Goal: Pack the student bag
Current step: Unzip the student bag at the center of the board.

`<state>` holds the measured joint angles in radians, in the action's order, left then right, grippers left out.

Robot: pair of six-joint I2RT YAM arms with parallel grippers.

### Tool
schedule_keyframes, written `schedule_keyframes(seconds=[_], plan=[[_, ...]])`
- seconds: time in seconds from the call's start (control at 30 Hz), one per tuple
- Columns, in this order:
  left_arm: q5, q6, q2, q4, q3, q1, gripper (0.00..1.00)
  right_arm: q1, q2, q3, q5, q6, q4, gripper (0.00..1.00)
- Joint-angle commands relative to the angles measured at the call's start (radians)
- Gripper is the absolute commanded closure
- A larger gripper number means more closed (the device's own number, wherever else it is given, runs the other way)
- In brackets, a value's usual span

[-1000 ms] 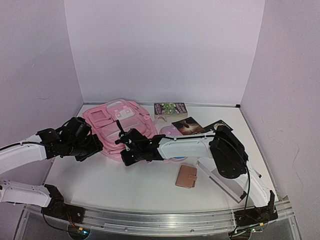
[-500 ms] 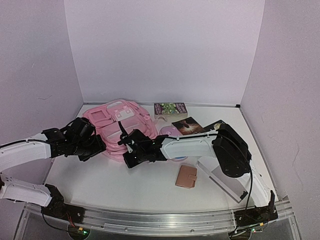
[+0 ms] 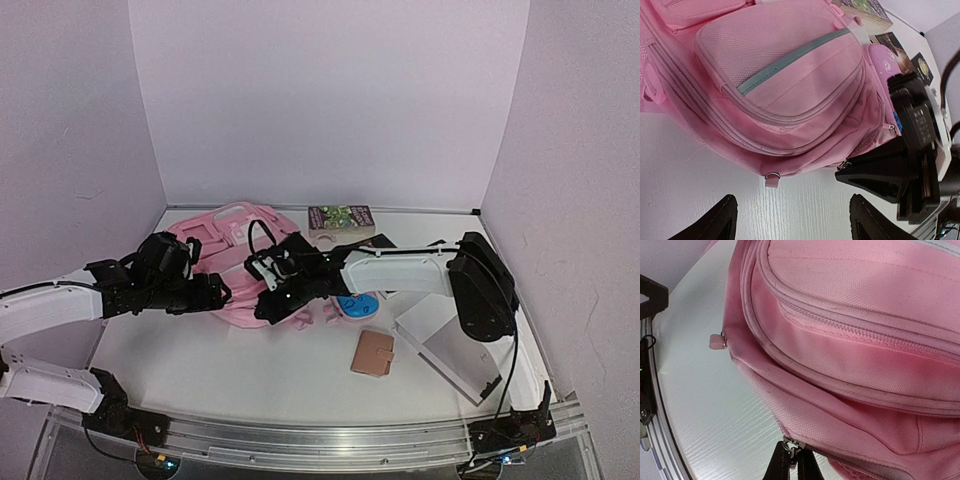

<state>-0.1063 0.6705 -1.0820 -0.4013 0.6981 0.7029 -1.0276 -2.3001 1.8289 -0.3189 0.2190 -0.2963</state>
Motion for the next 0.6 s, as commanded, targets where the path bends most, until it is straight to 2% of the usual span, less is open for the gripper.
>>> schedule_keyframes(seconds=[0.0,0.3,0.57], plan=[[0.081,-0.195,0.010,0.035,0.024,-0.005,0.24,0.031,0.047,-0.010,-0.148,-0.031,-0.003,1.00],[0.064,-0.435,-0.056,0.061,0.049,0.018,0.29,0.040,0.040,-0.009,-0.226,-0.029,-0.004,1.00],[0.068,-0.649,-0.116,0.130,0.031,0.040,0.34,0.058,0.013,0.015,-0.284,0.039,-0.004,1.00]])
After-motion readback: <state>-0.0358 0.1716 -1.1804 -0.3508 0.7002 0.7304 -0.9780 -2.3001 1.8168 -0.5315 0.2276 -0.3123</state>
